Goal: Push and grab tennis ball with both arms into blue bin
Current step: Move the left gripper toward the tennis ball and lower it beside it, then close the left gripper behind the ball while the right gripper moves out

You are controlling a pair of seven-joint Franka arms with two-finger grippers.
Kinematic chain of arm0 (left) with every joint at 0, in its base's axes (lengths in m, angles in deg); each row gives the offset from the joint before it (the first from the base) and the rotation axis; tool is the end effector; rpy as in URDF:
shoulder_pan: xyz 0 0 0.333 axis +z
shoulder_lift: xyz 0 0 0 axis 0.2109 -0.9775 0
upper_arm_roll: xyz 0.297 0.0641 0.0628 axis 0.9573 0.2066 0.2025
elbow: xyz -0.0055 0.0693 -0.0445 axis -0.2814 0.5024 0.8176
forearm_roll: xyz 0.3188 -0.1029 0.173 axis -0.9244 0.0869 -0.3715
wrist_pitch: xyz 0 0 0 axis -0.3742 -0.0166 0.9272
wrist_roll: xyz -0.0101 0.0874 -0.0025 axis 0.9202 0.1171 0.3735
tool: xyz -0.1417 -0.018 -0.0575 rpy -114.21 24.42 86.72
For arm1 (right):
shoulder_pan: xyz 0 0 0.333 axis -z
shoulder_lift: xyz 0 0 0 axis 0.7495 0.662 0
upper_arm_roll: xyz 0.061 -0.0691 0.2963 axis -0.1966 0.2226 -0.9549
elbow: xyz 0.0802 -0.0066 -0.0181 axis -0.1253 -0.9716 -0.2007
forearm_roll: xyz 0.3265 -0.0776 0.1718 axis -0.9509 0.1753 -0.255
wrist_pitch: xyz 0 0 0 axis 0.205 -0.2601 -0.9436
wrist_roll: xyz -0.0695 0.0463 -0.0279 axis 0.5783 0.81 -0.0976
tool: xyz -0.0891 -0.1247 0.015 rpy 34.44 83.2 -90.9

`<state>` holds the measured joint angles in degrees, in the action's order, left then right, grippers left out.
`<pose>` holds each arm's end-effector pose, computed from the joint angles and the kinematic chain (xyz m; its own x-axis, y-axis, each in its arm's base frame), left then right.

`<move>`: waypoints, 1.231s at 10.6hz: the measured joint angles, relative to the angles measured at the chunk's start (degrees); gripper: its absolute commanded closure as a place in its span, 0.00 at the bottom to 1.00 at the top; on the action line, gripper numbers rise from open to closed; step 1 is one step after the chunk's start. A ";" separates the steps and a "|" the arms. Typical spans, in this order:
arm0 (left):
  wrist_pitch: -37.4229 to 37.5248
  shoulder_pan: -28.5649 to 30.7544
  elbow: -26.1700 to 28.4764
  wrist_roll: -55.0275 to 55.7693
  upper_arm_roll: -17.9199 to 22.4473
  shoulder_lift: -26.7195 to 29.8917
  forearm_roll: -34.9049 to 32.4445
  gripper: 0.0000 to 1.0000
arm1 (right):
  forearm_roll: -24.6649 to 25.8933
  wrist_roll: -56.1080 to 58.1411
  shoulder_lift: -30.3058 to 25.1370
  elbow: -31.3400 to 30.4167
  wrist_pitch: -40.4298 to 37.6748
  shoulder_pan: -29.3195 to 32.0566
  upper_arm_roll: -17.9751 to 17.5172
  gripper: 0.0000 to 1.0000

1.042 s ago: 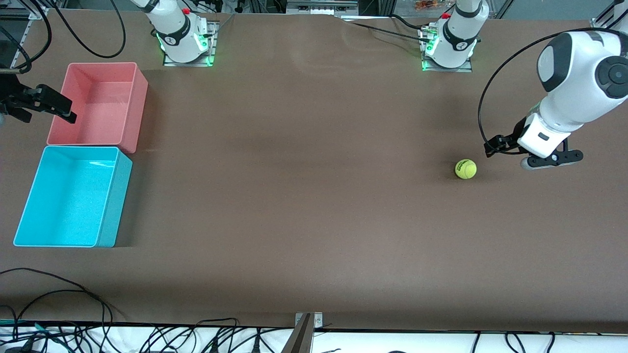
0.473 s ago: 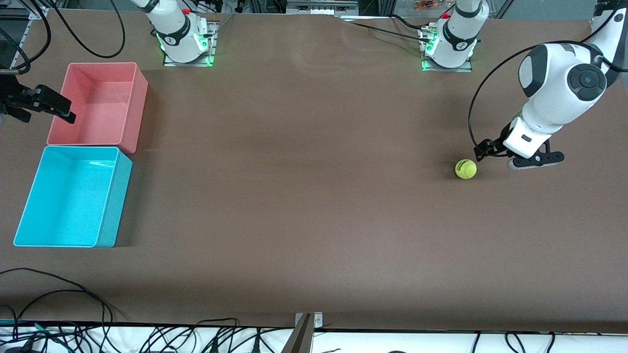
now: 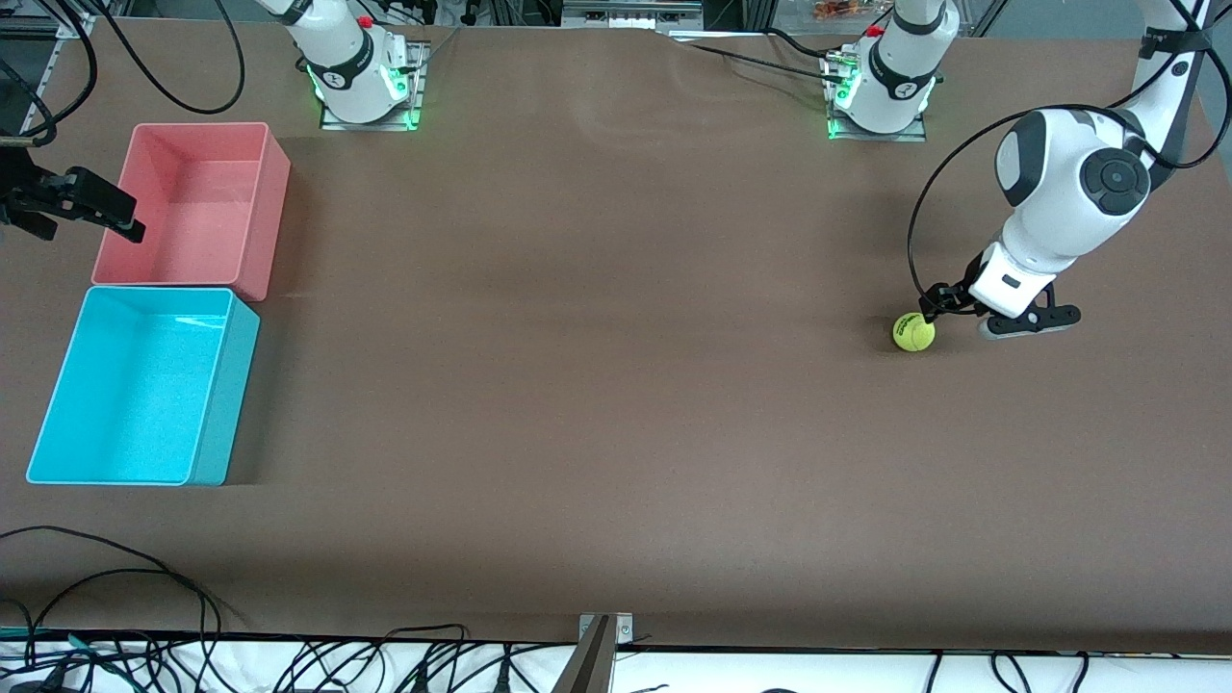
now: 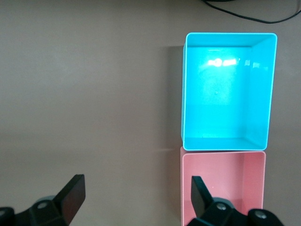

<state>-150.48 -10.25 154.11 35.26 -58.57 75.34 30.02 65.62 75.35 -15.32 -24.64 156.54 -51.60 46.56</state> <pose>0.4994 0.0003 0.2711 0.9857 0.1668 0.0240 0.1671 -0.9859 -0.0083 0.5480 -0.0095 0.5785 0.9998 -0.0169 0.0081 -0.0169 -0.9998 0.0063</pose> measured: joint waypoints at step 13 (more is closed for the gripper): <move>-0.03 1.79 1.70 -42.98 0.07 -1.26 -0.18 1.00 | 0.01 0.16 0.74 -1.89 0.87 -0.06 -0.25 0.00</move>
<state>-150.52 -8.46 155.81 -7.72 -58.50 74.09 29.85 65.63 75.51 -14.58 -26.52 157.42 -51.66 46.31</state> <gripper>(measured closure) 0.991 0.000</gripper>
